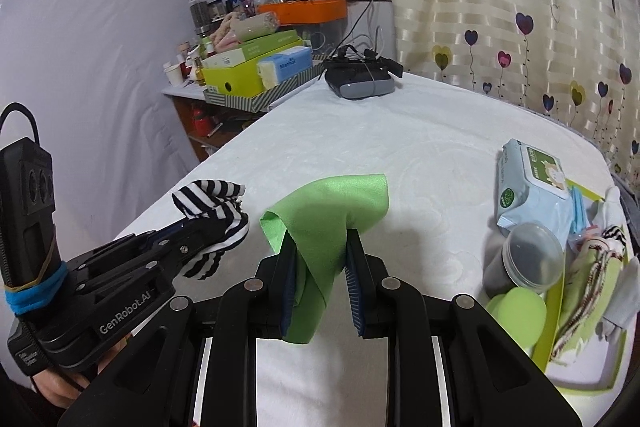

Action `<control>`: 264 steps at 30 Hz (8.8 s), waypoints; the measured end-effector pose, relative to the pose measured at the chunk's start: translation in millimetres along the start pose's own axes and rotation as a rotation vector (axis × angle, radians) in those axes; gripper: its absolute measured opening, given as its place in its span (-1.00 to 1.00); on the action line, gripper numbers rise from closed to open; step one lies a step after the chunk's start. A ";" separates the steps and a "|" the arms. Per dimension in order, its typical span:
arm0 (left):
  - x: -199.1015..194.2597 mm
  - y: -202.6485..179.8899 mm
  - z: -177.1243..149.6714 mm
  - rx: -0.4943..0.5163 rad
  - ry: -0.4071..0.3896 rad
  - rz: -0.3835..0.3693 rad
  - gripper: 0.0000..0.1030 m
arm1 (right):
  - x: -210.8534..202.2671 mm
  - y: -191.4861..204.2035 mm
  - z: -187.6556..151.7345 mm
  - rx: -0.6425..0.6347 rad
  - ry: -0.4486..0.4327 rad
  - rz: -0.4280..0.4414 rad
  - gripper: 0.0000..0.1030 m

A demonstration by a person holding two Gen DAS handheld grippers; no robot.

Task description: Organize soft objects

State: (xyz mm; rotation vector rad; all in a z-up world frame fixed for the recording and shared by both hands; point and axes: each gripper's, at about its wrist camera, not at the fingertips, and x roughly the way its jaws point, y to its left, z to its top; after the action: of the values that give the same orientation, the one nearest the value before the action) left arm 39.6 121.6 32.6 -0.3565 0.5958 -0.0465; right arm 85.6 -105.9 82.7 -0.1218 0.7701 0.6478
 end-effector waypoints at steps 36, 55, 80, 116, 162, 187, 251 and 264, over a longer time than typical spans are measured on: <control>-4.1 -88.8 -10.8 0.152 -0.008 -0.117 -0.77 | -77.6 -69.8 -32.6 0.119 -0.116 -0.073 -0.55; 18.2 -170.1 -22.1 0.265 0.026 -0.214 -0.78 | -119.7 -154.5 -67.4 0.281 -0.189 -0.137 -0.55; 84.9 -278.7 -70.6 0.407 0.218 -0.408 -0.78 | -110.6 -257.3 -116.0 0.413 -0.072 -0.237 -0.54; 103.8 -293.6 -81.5 0.445 0.273 -0.410 -0.48 | -118.0 -263.6 -127.8 0.372 -0.088 -0.227 -0.20; 64.0 -262.7 -81.3 0.440 0.207 -0.294 -0.48 | -110.3 -218.6 -120.7 0.311 -0.043 -0.260 -0.10; 55.2 -217.8 -108.9 0.420 0.231 -0.171 -0.45 | -88.7 -197.3 -151.6 0.330 0.039 -0.287 -0.09; 98.2 -216.1 -120.5 0.460 0.304 -0.008 0.09 | -52.5 -200.4 -149.1 0.299 0.082 -0.328 0.16; 97.8 -217.2 -122.0 0.458 0.305 -0.013 0.11 | -53.7 -200.7 -150.7 0.306 0.075 -0.320 0.16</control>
State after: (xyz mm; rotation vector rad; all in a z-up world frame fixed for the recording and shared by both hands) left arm 65.6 -134.7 -39.9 0.0956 0.8615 -0.2485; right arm 82.7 -343.2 -14.9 0.0123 0.8903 0.2185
